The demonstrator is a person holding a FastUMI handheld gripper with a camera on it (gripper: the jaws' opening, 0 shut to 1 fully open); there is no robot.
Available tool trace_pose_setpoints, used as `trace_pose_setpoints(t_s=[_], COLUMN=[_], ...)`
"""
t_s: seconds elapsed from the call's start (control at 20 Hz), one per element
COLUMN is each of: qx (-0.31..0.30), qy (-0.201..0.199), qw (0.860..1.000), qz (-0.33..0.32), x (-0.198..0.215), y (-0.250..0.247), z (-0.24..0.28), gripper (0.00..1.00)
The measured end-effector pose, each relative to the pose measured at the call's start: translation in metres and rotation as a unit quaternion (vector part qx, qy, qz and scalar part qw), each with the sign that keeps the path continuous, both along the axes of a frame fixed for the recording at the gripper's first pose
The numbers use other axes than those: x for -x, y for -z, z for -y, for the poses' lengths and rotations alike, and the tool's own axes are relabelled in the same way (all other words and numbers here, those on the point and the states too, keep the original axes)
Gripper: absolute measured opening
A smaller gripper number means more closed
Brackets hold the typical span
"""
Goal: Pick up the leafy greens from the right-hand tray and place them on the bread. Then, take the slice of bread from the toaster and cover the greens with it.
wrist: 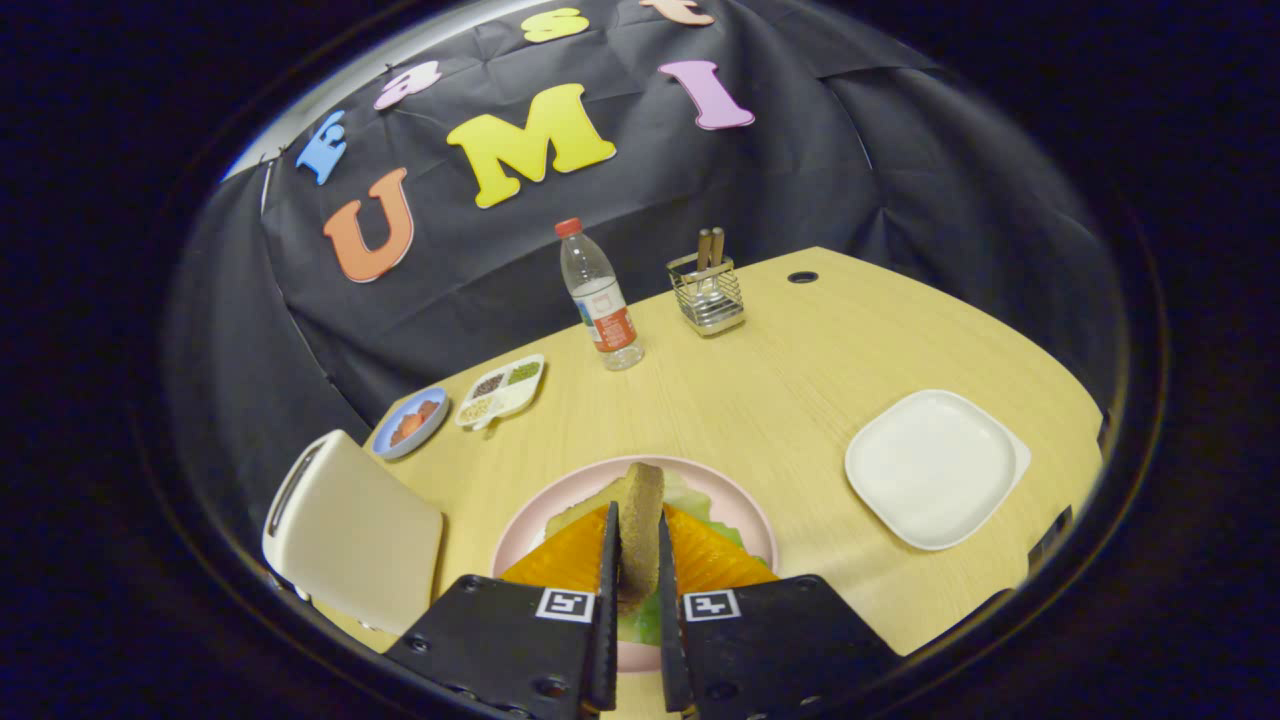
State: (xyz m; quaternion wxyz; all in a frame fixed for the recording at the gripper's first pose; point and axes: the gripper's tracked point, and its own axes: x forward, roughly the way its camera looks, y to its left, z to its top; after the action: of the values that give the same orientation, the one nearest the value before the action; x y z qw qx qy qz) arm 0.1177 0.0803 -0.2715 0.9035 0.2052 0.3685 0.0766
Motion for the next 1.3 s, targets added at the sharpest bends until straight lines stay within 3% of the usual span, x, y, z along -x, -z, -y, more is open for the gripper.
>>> trace_pose_setpoints(t_s=[0.25, 0.45, 0.55, 0.6, 0.95, 1.3], qx=[0.018, 0.059, 0.093, 0.106, 0.138, 0.166], qy=[-0.002, -0.020, -0.028, -0.027, -0.028, 0.022], qw=[1.000, 0.998, 0.995, 0.994, 0.983, 0.961], qz=[-0.003, -0.005, 0.002, 0.018, 0.118, 0.220], x=[0.000, 0.007, 0.009, 0.007, 0.040, 0.089], y=[0.010, 0.014, 0.011, 0.003, -0.090, -0.188], z=[0.000, 0.000, 0.003, 0.004, -0.007, 0.019], gripper=[0.32, 0.59, 0.85, 0.89, 0.96, 0.96])
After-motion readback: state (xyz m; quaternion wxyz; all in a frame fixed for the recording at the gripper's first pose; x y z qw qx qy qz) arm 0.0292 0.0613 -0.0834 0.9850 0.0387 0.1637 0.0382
